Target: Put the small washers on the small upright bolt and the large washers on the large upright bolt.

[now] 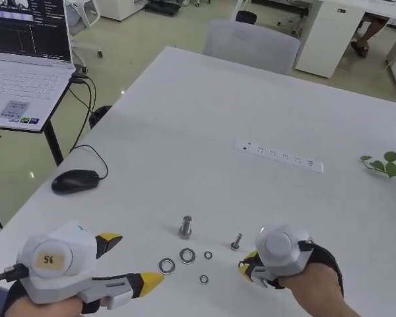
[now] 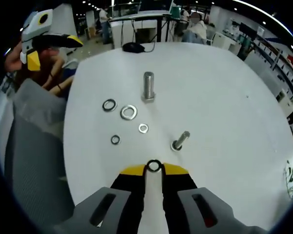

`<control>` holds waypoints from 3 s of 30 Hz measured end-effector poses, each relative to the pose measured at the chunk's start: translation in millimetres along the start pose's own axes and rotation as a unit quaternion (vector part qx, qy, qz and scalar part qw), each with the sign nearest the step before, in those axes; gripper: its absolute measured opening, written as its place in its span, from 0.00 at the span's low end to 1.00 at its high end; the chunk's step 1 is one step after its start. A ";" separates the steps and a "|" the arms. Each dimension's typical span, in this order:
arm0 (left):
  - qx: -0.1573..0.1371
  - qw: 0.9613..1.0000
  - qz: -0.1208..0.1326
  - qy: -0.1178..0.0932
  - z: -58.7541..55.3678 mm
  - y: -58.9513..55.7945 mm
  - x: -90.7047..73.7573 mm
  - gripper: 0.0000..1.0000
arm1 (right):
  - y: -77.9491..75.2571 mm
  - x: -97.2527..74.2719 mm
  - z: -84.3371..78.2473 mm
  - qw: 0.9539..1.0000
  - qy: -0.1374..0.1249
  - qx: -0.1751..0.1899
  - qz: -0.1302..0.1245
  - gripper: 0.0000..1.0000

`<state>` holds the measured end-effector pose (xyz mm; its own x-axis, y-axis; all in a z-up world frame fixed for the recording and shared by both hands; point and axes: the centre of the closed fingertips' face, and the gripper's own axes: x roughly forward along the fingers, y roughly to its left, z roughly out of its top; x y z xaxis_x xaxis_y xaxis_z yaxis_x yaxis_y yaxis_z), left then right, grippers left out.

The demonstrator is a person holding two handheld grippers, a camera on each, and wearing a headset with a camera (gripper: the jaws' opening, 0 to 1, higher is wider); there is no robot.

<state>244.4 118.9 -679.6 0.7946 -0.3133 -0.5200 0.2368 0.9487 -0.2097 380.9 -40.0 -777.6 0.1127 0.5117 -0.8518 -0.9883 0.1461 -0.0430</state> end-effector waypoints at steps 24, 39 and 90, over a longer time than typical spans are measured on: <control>-0.004 1.000 -0.002 -0.001 -1.1 -0.7 2.3 0.68 | -49.2 -19.1 37.4 1.000 -0.016 -0.020 -0.018 0.13; -0.007 1.000 -0.004 0.000 -3.2 -0.6 2.3 0.68 | -44.0 -7.4 47.4 0.999 0.006 -0.047 0.013 0.13; -0.008 1.000 0.003 0.005 -6.4 5.0 -2.4 0.68 | -36.8 29.2 24.4 0.996 0.061 -0.065 0.027 0.13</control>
<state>240.1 124.1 -684.7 0.7902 -0.3080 -0.5299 0.2225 0.9497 -0.2201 423.1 -9.8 -788.2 0.0535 0.4082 -0.9113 -0.9984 0.0058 -0.0560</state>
